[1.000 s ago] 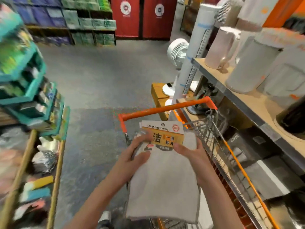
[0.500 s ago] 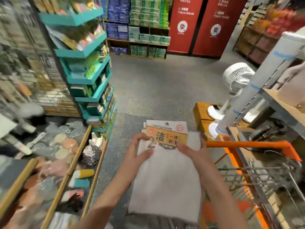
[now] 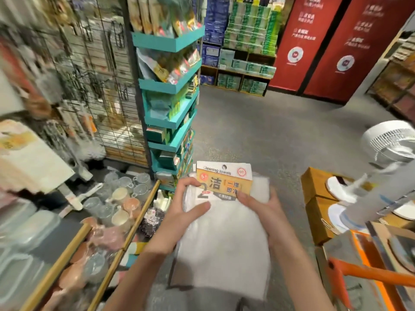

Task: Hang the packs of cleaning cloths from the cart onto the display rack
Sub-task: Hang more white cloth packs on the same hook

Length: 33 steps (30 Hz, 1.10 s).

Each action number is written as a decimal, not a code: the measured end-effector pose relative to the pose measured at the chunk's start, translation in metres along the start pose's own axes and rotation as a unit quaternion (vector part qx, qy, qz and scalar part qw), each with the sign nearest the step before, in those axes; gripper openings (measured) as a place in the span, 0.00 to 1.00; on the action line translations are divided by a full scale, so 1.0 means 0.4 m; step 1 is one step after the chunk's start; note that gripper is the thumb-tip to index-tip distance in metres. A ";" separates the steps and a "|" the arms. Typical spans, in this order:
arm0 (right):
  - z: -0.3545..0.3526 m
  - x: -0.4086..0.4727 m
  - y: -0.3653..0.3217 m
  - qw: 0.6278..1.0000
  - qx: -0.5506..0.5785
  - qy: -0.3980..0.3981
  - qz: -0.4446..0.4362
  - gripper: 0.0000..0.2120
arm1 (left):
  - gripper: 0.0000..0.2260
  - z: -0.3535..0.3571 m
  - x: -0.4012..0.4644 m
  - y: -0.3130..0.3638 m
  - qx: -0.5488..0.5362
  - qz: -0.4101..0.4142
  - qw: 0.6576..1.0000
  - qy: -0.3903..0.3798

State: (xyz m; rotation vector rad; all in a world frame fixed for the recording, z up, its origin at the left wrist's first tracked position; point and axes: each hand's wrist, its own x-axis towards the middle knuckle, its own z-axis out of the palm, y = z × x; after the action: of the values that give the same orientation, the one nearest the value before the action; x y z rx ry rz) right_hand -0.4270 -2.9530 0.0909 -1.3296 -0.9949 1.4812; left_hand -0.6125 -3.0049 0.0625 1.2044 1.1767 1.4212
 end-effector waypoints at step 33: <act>0.633 0.829 -0.236 0.818 -0.292 -0.444 -0.220 0.31 | 0.26 -0.318 0.577 -0.018 -0.005 0.031 0.906 0.422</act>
State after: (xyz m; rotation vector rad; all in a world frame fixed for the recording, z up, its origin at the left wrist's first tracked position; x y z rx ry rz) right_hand -0.6807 -2.6095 0.1128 -0.6144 -2.3349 1.4635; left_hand -0.7648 -2.7904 0.0764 0.5949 1.6958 2.0849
